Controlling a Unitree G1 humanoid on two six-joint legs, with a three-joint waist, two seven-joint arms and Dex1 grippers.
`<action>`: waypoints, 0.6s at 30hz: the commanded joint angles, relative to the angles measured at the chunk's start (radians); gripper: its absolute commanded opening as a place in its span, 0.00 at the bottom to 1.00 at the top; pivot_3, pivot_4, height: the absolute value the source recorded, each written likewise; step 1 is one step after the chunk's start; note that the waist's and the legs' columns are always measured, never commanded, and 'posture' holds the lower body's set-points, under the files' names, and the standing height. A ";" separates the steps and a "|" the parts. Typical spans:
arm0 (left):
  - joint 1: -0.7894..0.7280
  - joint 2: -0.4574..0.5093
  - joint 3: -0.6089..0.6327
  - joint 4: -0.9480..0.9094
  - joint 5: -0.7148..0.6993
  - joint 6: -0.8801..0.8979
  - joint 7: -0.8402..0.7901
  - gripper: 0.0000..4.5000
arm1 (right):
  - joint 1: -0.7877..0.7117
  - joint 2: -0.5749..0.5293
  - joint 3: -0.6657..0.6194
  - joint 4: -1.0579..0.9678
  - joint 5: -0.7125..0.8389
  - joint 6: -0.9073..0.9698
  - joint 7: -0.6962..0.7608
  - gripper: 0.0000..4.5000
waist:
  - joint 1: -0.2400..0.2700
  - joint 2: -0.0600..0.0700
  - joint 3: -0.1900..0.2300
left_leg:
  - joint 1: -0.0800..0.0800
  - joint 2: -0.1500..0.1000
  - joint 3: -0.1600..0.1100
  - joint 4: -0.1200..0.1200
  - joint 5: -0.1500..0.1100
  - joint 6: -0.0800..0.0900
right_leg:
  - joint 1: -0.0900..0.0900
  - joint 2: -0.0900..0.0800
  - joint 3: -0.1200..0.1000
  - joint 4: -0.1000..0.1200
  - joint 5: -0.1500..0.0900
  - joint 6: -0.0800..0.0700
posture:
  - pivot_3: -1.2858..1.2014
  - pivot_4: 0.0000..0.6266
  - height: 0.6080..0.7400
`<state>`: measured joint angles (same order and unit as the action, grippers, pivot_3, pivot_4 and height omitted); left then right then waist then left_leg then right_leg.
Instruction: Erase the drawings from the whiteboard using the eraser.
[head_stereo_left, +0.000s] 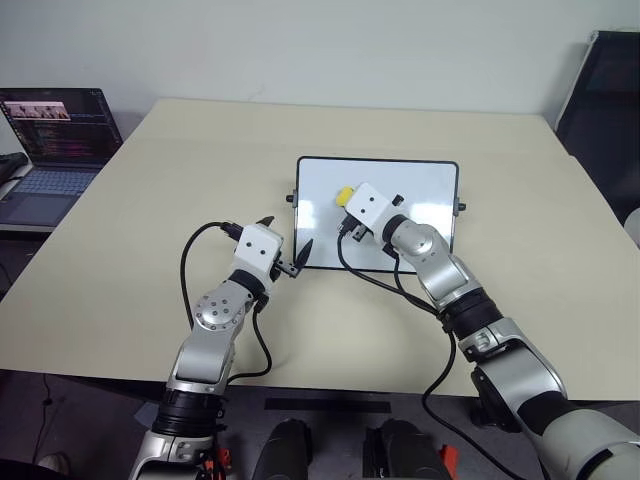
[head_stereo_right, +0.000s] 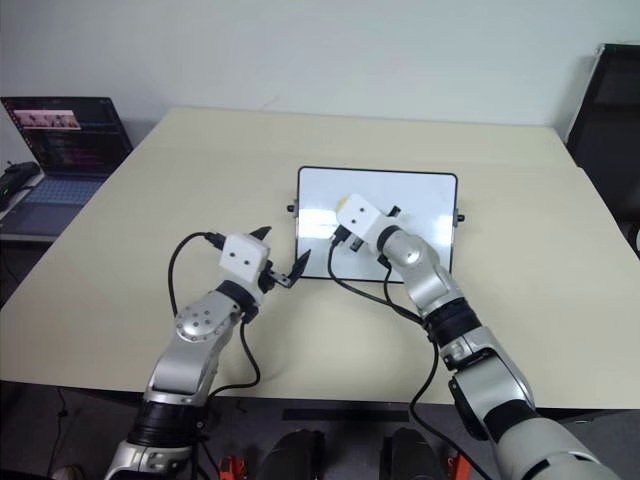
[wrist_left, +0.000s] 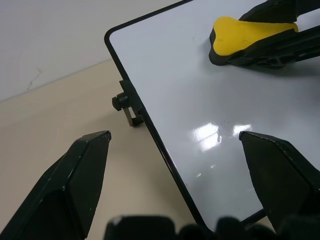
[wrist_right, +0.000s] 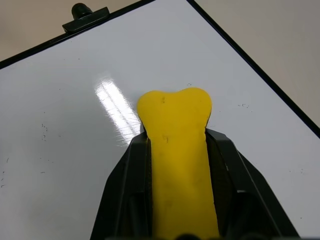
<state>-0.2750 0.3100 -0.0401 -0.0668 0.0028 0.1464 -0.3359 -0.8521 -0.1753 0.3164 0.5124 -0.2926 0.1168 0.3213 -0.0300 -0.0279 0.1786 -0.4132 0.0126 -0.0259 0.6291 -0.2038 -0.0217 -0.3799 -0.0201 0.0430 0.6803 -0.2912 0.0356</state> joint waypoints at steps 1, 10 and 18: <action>-0.005 -0.001 0.002 -0.027 0.005 -0.018 0.006 1.00 | 0.011 -0.009 -0.024 -0.004 0.005 0.007 -0.003 0.25 | 0.000 0.000 0.000 | 0.000 0.000 0.000 0.000 0.000 0.000 | 0.000 0.000 0.000 0.000 0.000 0.000 | 0.52 0.24 1.00; -0.002 -0.004 -0.001 -0.041 -0.005 -0.016 -0.005 1.00 | 0.083 -0.016 -0.122 -0.180 0.134 0.013 0.055 0.25 | 0.001 0.000 0.000 | -0.003 0.000 0.000 -0.001 0.000 0.000 | -0.003 0.000 0.000 -0.001 0.000 0.000 | 0.52 0.24 1.00; 0.017 -0.001 0.004 -0.058 -0.016 -0.015 -0.016 1.00 | 0.311 -0.051 -0.249 -0.556 0.241 0.242 0.056 0.25 | 0.001 0.000 0.000 | -0.006 0.000 0.000 -0.002 0.000 0.000 | -0.006 -0.001 0.000 -0.001 0.000 0.000 | 0.52 0.24 1.00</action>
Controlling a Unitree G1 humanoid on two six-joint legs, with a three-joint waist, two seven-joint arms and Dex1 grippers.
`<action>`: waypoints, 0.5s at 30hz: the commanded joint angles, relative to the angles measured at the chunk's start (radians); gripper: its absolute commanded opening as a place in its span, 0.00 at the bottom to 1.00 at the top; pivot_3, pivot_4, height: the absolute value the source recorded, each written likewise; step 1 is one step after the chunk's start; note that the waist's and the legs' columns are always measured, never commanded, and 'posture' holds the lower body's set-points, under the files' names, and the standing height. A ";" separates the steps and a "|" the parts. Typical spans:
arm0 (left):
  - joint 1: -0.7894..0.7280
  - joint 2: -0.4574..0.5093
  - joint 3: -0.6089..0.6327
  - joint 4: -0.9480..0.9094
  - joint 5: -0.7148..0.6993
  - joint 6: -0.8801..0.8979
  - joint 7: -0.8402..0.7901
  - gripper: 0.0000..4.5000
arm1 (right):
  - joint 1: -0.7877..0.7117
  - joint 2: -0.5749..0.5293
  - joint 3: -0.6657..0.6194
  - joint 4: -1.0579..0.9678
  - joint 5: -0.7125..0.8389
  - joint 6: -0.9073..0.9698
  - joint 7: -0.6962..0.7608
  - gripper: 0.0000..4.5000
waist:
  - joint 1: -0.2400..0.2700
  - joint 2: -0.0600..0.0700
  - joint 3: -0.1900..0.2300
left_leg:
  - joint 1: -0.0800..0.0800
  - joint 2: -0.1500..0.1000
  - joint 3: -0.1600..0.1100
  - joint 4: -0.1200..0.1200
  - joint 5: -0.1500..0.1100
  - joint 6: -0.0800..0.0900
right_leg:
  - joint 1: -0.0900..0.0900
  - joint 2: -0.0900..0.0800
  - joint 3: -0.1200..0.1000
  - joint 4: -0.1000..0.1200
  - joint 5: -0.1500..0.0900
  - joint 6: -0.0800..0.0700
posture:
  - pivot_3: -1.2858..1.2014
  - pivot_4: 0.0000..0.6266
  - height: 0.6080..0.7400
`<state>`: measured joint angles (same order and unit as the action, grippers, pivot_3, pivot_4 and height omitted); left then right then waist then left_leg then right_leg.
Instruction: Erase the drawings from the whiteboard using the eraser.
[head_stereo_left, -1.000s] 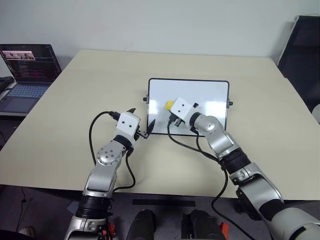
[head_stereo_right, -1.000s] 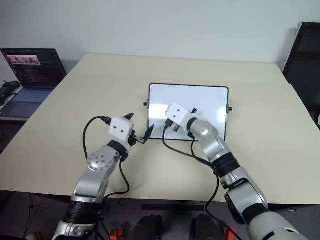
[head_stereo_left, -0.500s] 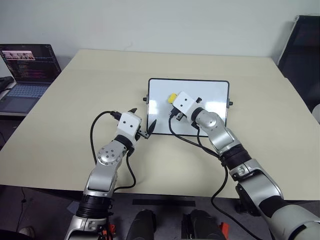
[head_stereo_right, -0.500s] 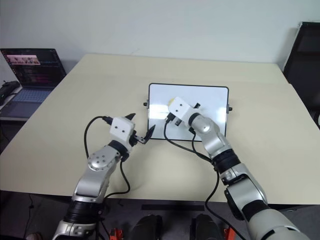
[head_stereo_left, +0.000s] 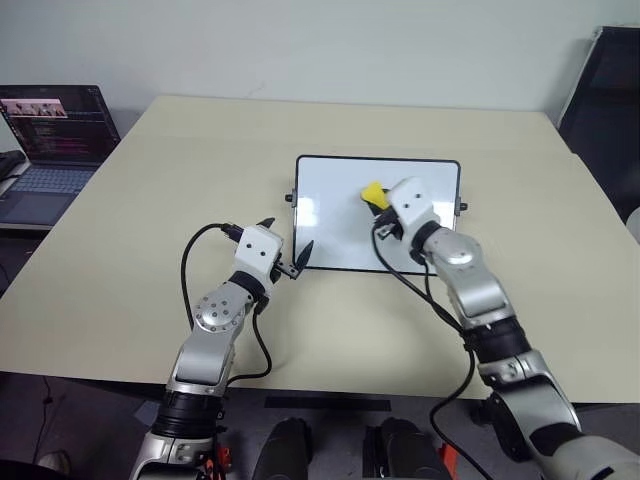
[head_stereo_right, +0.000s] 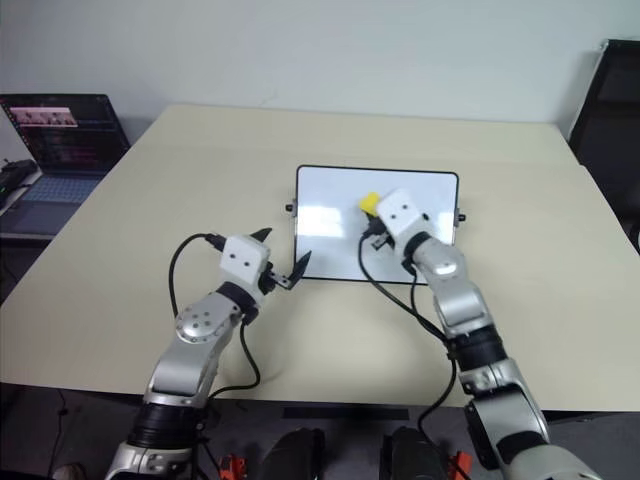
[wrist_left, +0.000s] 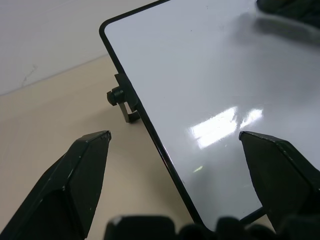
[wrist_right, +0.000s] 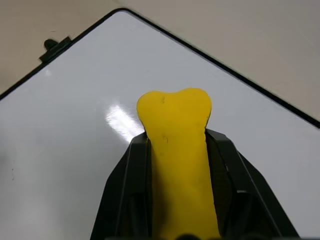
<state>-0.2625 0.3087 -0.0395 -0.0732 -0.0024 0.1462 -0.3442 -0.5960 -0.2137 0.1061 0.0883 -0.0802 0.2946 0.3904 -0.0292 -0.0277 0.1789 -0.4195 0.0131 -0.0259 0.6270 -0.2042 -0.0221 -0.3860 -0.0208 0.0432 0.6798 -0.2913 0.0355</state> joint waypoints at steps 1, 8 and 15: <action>0.005 0.000 0.003 -0.052 -0.011 -0.015 -0.009 1.00 | 0.089 -0.016 -0.053 -0.162 0.030 0.090 -0.025 0.25 | 0.000 0.000 0.000 | 0.000 0.000 0.000 0.000 0.000 0.000 | 0.000 0.000 0.000 0.000 0.000 0.000 | 0.52 0.24 1.00; 0.007 -0.001 0.008 -0.046 -0.015 -0.011 -0.019 1.00 | 0.162 -0.010 -0.077 -0.216 0.014 0.152 -0.112 0.25 | -0.004 0.000 0.000 | 0.001 0.000 0.001 0.001 0.000 0.000 | 0.000 0.001 0.001 0.000 0.000 0.000 | 0.52 0.24 1.00; -0.010 -0.005 0.000 -0.023 -0.017 -0.017 -0.032 1.00 | 0.148 -0.019 -0.072 -0.217 0.014 0.162 -0.135 0.25 | -0.001 0.000 0.000 | 0.000 -0.001 0.001 0.001 0.000 0.000 | 0.000 0.002 0.001 0.000 0.000 0.000 | 0.52 0.24 1.00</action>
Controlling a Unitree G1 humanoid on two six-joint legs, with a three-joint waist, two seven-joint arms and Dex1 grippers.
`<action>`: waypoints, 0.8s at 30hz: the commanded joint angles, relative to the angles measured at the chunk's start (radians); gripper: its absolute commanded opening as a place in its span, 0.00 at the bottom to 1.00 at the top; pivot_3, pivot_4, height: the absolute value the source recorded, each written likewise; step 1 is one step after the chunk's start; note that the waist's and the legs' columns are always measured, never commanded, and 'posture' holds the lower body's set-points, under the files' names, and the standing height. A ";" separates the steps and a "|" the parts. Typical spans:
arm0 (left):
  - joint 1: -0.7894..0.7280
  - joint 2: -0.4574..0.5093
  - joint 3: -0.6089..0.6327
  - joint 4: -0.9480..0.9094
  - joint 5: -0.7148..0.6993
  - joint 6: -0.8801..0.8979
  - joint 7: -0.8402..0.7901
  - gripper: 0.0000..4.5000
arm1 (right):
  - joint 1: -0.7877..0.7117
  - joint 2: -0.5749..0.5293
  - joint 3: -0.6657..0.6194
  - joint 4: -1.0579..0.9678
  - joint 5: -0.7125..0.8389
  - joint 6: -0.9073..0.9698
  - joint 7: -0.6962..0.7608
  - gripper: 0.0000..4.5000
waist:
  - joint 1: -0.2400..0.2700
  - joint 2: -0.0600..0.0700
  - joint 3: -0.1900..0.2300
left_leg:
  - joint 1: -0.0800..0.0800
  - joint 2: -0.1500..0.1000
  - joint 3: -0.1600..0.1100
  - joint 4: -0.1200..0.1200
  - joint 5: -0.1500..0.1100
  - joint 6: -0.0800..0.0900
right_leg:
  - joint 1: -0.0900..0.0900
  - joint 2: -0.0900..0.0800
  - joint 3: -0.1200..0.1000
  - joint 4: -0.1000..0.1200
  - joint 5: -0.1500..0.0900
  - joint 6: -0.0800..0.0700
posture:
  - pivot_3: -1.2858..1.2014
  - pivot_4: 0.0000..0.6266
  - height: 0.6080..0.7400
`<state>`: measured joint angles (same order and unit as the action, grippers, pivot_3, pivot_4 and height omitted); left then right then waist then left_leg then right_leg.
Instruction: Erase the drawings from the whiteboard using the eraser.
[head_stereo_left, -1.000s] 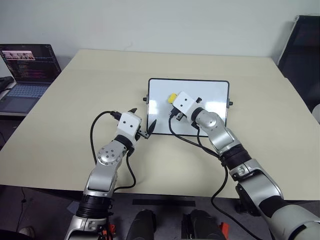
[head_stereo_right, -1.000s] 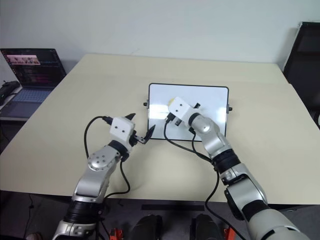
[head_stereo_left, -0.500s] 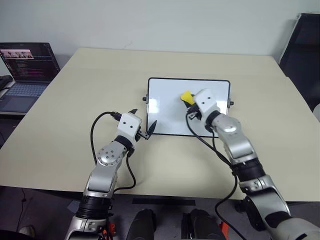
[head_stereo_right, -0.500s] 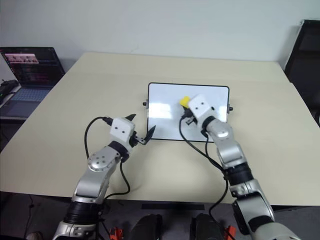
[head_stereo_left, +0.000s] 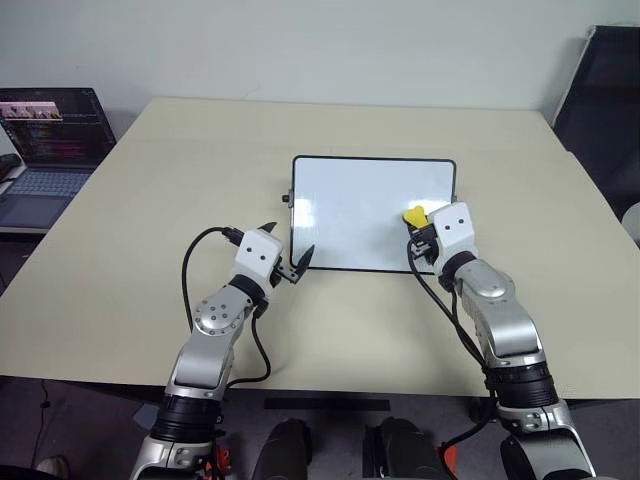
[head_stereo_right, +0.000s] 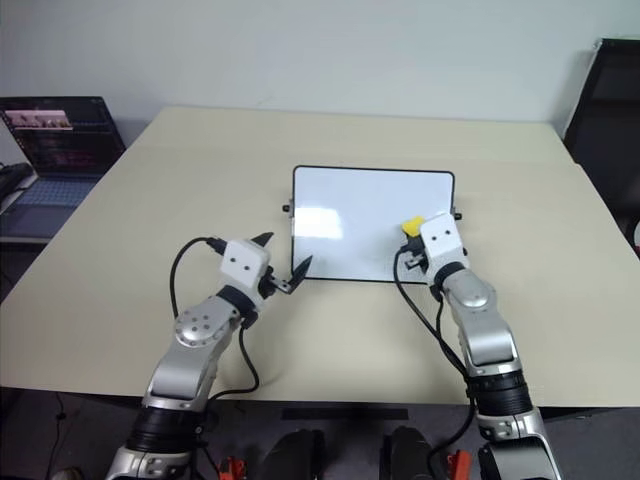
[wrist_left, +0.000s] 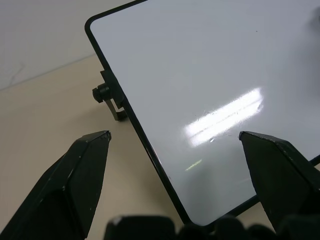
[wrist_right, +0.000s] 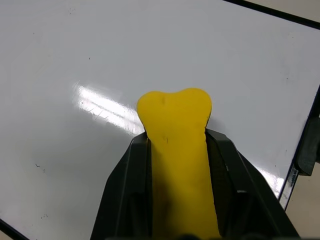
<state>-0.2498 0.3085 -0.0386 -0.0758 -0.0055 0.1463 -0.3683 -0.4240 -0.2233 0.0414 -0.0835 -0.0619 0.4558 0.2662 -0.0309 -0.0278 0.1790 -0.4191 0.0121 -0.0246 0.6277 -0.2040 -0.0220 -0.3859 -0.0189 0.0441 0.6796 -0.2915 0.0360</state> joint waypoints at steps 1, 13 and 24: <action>-0.028 -0.006 -0.002 -0.014 -0.014 -0.020 -0.010 1.00 | -0.023 -0.015 -0.009 -0.047 -0.005 0.002 -0.012 0.25 | 0.000 0.000 0.000 | 0.000 0.000 0.000 0.000 0.000 0.000 | 0.000 0.000 0.000 0.000 0.000 0.000 | 0.52 0.24 1.00; -0.141 -0.093 -0.120 0.058 -0.072 -0.071 -0.160 1.00 | 0.071 -0.135 -0.111 -0.208 -0.050 0.097 -0.068 0.25 | 0.012 -0.001 0.000 | -0.001 -0.001 -0.001 0.000 0.000 0.000 | 0.000 0.000 -0.001 0.000 0.000 0.000 | 0.52 0.24 1.00; -0.208 -0.101 -0.235 0.135 -0.114 -0.111 -0.401 1.00 | 0.138 -0.231 -0.215 -0.283 -0.044 0.408 -0.047 0.25 | -0.001 0.000 0.000 | 0.000 0.000 0.000 0.000 0.000 0.000 | 0.000 0.001 0.000 0.000 0.000 0.000 | 0.52 0.24 1.00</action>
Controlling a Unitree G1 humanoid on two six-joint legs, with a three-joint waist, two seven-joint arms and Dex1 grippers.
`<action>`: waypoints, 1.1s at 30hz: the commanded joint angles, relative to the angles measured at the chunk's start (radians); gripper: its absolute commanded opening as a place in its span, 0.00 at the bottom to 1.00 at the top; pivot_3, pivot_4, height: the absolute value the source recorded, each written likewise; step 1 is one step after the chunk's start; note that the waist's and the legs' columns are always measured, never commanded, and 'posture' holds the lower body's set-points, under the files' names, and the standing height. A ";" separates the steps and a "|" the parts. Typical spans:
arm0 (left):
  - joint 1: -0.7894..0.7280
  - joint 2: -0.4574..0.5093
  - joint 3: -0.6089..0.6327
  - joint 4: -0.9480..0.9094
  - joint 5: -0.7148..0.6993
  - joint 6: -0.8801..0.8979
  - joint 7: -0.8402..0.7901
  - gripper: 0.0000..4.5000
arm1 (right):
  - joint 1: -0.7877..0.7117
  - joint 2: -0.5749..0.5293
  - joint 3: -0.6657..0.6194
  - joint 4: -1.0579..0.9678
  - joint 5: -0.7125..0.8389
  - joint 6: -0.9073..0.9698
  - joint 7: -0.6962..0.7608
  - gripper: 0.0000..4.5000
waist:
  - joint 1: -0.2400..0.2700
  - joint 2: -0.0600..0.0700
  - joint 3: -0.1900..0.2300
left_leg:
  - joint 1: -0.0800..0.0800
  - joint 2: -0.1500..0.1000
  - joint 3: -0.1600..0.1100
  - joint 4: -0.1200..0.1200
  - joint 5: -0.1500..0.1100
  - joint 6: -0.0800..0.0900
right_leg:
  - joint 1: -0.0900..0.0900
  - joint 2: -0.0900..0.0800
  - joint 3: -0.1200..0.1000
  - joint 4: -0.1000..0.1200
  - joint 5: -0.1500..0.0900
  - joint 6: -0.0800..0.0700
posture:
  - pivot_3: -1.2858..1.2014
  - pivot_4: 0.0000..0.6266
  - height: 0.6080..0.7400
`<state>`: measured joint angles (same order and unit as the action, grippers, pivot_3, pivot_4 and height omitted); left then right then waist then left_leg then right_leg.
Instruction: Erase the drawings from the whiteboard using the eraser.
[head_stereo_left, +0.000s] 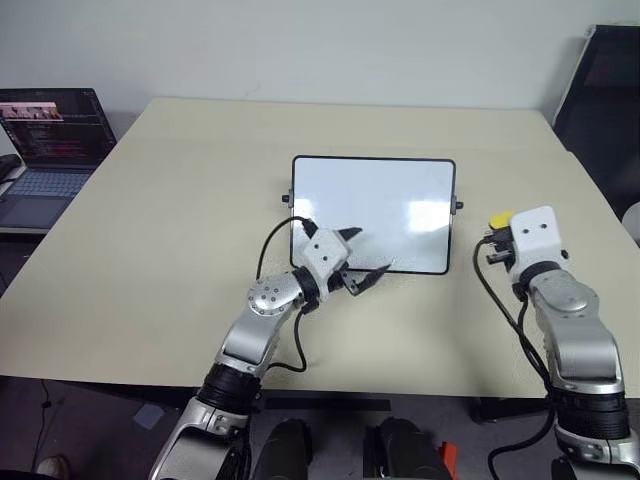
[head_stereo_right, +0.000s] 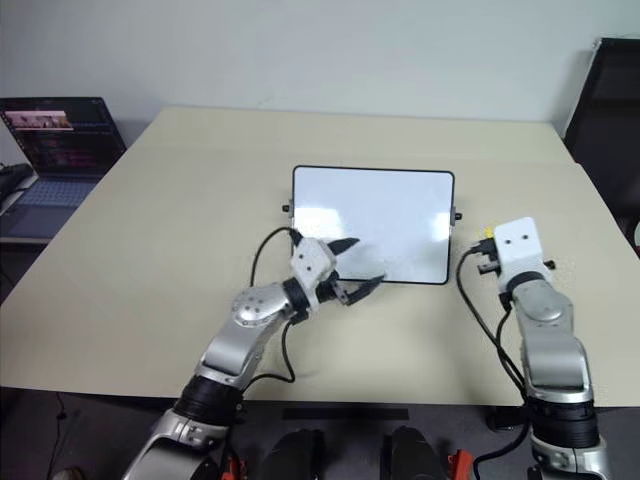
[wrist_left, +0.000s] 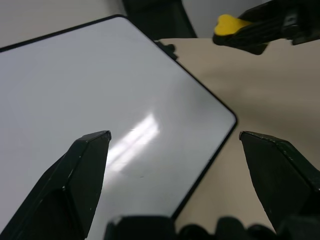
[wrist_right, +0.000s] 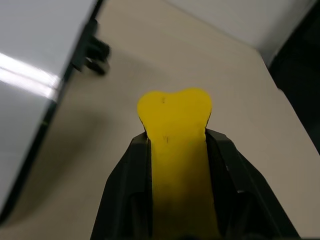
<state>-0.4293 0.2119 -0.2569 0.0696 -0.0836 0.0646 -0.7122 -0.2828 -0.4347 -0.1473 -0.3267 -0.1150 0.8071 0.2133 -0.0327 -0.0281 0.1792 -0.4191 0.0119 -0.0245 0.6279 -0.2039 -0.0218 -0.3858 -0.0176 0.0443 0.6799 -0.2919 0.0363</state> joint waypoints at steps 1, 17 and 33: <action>-0.031 -0.005 -0.023 -0.009 -0.040 -0.031 -0.076 1.00 | -0.009 -0.016 -0.032 -0.033 0.015 0.081 0.007 0.25 | 0.001 0.000 0.000 | 0.000 0.000 0.000 0.000 0.000 0.000 | 0.000 0.000 0.000 0.000 0.000 0.000 | 0.52 0.24 1.00; -0.018 0.006 -0.053 -0.033 -0.017 -0.072 -0.133 1.00 | -0.097 -0.058 -0.054 0.104 0.098 0.222 0.037 0.25 | 0.002 0.000 0.000 | 0.000 0.000 0.000 0.000 0.000 0.000 | 0.000 0.000 0.000 0.000 0.000 0.000 | 0.52 0.24 1.00; -0.023 0.012 -0.052 -0.028 -0.001 -0.089 -0.115 1.00 | -0.096 -0.069 -0.052 0.165 0.112 0.194 0.046 0.25 | 0.001 0.000 0.000 | 0.000 0.000 0.000 0.000 0.000 0.000 | 0.000 0.000 0.000 0.000 0.000 0.000 | 0.52 0.24 1.00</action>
<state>-0.4399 0.2270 -0.3086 0.0814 -0.0872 -0.0005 -0.8357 -0.3658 -0.4911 -0.1927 -0.1509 -0.0145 1.0168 0.2585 -0.0314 -0.0280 0.1792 -0.4195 0.0116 -0.0244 0.6281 -0.2039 -0.0217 -0.3857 -0.0179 0.0446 0.6796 -0.2920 0.0366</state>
